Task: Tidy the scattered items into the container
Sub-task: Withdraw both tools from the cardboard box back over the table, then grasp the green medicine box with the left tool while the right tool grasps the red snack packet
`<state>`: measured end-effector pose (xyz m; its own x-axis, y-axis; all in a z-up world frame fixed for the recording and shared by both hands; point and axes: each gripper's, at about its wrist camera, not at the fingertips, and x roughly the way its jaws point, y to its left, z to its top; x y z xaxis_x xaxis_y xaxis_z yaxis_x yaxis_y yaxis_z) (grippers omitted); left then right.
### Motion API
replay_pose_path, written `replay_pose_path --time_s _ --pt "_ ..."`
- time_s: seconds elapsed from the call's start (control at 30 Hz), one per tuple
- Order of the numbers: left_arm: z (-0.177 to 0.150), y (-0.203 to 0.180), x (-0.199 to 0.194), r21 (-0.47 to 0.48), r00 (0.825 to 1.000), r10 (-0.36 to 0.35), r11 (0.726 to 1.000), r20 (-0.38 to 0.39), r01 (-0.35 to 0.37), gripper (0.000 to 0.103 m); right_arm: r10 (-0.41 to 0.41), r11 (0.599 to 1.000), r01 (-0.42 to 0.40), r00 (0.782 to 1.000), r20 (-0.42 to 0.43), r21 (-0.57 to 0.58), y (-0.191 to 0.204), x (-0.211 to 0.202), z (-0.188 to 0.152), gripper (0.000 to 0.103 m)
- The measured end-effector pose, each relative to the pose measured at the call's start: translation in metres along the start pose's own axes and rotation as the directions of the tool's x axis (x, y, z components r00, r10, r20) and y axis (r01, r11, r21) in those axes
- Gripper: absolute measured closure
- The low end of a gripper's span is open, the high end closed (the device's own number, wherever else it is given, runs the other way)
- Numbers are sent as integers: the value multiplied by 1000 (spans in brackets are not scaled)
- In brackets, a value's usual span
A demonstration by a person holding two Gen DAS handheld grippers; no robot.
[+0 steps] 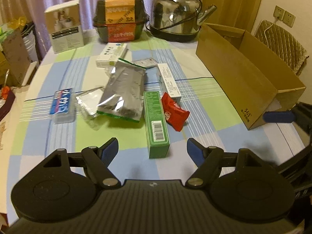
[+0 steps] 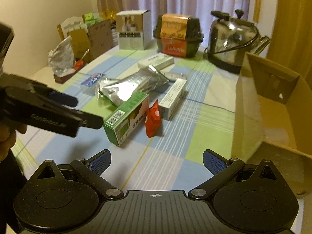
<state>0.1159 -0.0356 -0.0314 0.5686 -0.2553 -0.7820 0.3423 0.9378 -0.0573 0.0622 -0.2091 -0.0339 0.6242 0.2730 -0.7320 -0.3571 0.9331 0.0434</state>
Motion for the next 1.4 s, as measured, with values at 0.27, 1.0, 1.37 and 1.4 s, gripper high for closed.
replay_pose_path --time_s 0.27,1.0,1.37,1.4 --pt "15 -3 55 17 998 -27 999 -59 28 39 8 1000 -9 999 -33 -25 -10 43 2 0" --pt "14 23 65 73 988 -23 997 -150 34 78 46 998 -47 999 -22 -52 -14 118 31 5" --pt "-2 37 64 84 986 -44 995 -160 58 77 71 997 -71 997 -43 17 -18 152 41 57" --pt "-3 37 63 84 987 -46 995 -155 59 77 70 997 -69 997 -45 22 -19 152 41 74"
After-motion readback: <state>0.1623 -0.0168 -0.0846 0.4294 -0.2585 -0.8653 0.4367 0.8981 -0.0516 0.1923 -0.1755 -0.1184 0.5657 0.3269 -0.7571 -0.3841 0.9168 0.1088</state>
